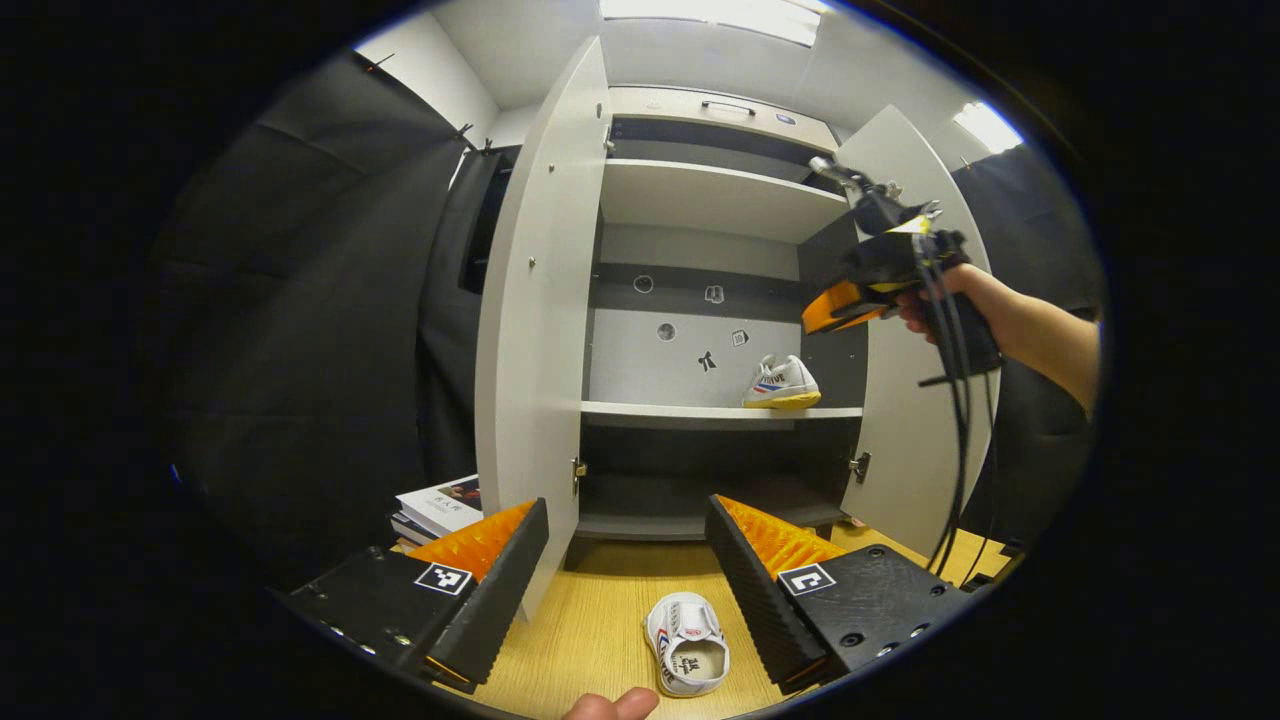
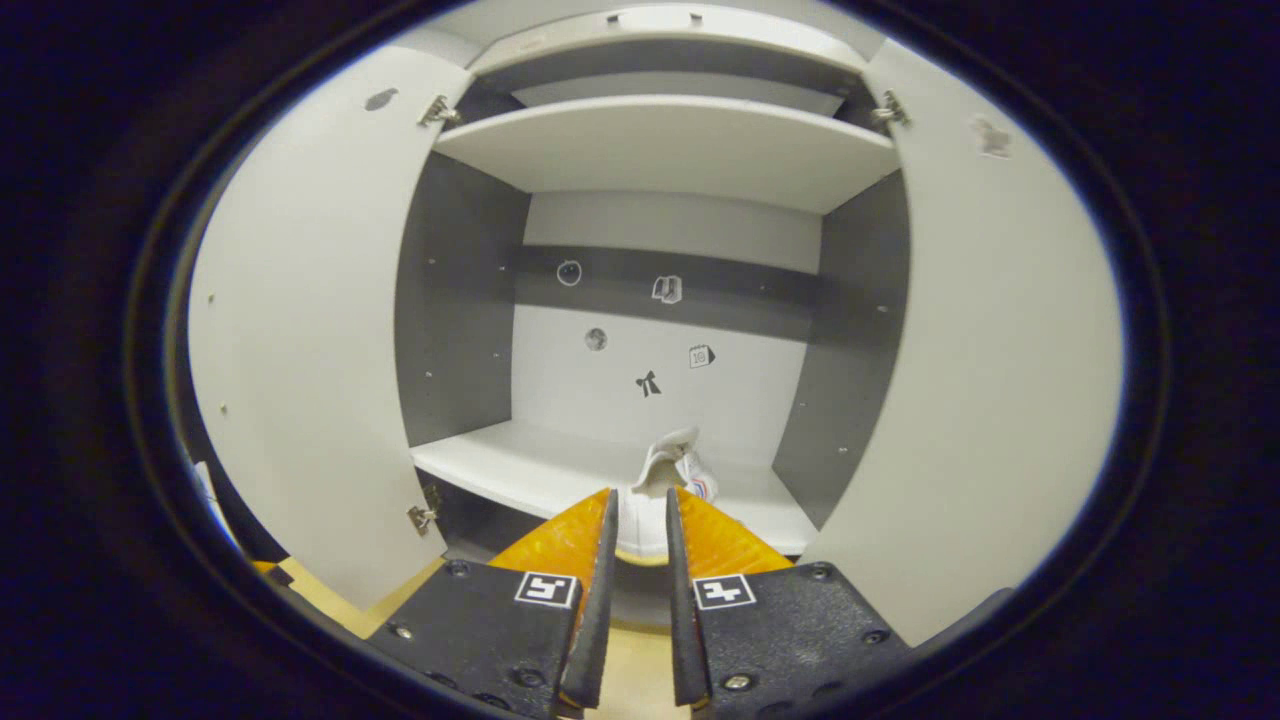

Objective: Grab one shoe with the right hand and put it into the shoe cabinet, grab the other shoe with the left hand and put it into the shoe cabinet; then close the right door with the right hand and the left door with the left hand.

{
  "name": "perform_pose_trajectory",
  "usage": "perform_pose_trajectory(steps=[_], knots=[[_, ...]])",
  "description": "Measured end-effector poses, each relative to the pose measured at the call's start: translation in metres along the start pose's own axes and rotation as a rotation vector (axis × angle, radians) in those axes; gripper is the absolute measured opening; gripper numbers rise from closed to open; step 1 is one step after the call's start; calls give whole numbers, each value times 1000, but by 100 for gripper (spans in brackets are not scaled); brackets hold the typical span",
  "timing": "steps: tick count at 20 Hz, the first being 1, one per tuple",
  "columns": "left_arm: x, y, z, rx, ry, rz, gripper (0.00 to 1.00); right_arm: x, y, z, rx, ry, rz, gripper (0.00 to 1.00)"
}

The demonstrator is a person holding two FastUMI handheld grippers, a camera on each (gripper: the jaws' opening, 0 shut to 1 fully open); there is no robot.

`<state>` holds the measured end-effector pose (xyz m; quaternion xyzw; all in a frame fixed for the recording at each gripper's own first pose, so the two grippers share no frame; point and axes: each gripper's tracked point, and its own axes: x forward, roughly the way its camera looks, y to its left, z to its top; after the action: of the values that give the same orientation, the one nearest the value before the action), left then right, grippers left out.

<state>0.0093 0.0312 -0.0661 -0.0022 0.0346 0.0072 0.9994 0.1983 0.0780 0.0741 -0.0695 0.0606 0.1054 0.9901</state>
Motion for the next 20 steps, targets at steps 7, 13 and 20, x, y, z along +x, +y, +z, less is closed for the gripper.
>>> perform_pose_trajectory(steps=[7,13,20], knots=[[-2,-19,-15,-9,20,-17,95,-118,4,-73,19,-191,-96,55],[-9,-30,-26,5,40,-27,95,-159,-7,-92,66,-197,-136,91],[-9,-34,-94,84,188,-40,95,-176,-13,-103,96,-208,-114,99]])
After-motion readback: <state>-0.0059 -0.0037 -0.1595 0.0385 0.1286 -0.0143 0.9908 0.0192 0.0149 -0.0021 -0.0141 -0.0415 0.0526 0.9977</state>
